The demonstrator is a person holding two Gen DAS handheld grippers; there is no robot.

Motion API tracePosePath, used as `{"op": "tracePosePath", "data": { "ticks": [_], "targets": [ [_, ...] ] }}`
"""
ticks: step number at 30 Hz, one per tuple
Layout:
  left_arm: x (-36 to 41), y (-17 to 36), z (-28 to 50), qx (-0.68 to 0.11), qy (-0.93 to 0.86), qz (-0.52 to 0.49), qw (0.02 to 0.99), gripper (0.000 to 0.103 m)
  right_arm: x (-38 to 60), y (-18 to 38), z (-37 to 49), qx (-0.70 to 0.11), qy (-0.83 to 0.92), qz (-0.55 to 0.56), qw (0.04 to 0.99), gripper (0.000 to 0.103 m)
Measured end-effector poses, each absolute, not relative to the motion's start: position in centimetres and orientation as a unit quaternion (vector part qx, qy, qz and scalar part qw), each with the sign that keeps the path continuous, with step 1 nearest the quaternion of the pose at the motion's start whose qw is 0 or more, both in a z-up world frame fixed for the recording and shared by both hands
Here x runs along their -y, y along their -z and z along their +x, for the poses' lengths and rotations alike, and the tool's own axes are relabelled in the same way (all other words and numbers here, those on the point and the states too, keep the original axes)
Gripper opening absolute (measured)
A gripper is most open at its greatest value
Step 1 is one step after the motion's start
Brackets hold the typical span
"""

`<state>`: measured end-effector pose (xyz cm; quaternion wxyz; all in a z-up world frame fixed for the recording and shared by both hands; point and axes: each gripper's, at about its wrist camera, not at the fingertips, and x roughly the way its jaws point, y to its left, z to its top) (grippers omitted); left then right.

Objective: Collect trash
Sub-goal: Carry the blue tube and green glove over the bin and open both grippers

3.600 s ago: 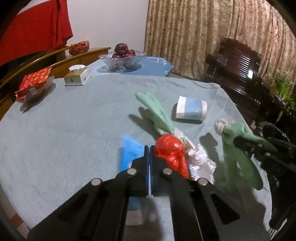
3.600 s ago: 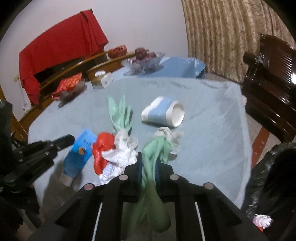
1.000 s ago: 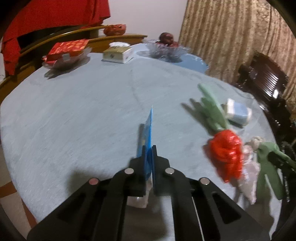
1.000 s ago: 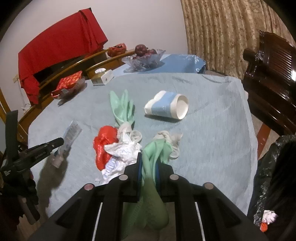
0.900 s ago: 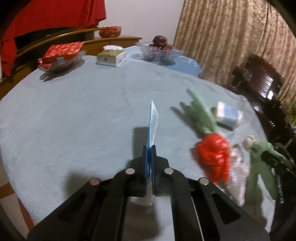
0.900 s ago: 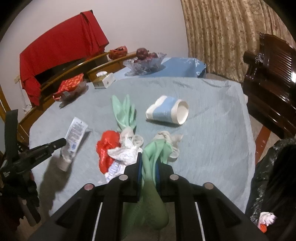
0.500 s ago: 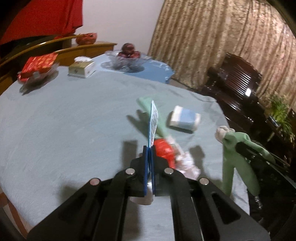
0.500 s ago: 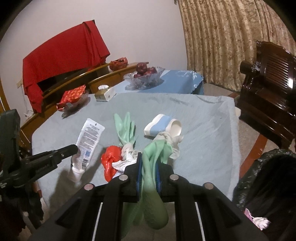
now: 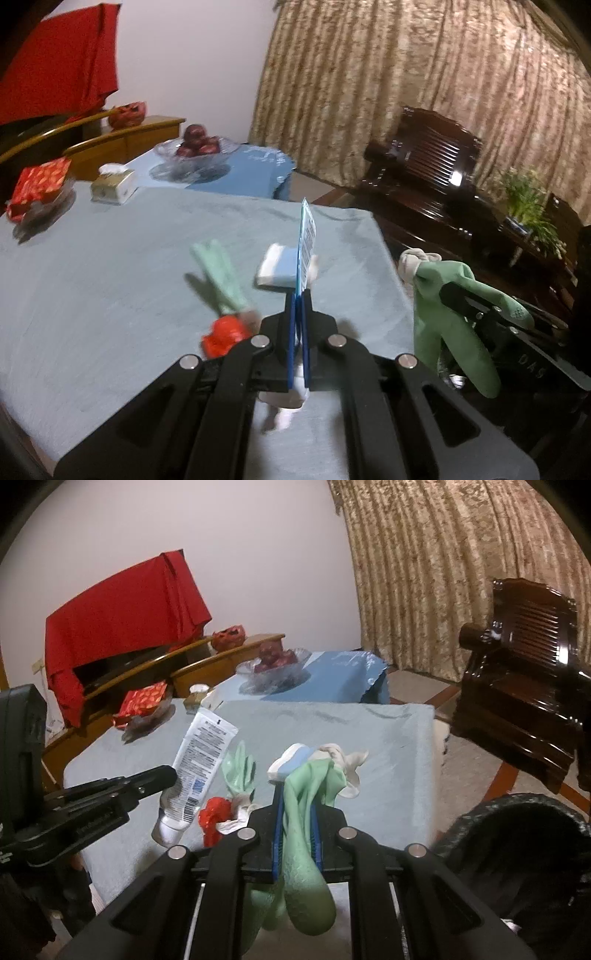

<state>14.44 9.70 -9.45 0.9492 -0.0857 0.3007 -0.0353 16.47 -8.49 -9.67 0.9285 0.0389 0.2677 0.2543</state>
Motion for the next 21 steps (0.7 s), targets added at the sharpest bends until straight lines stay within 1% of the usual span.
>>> {"op": "tracePosePath", "data": {
  "ticks": [12, 21],
  "targets": [
    [-0.8, 8.8, 16.0, -0.298, 0.119, -0.06, 0.945, 0.002, 17.7, 8.4, 14.6, -0.253, -0.17, 0.048, 0.951, 0.013],
    [7.8, 9.7, 18.1, -0.304, 0.204, -0.048, 0.929, 0.002, 25.8, 10.6, 13.8, -0.274, -0.083, 0.061, 0.956, 0.013]
  ]
}}
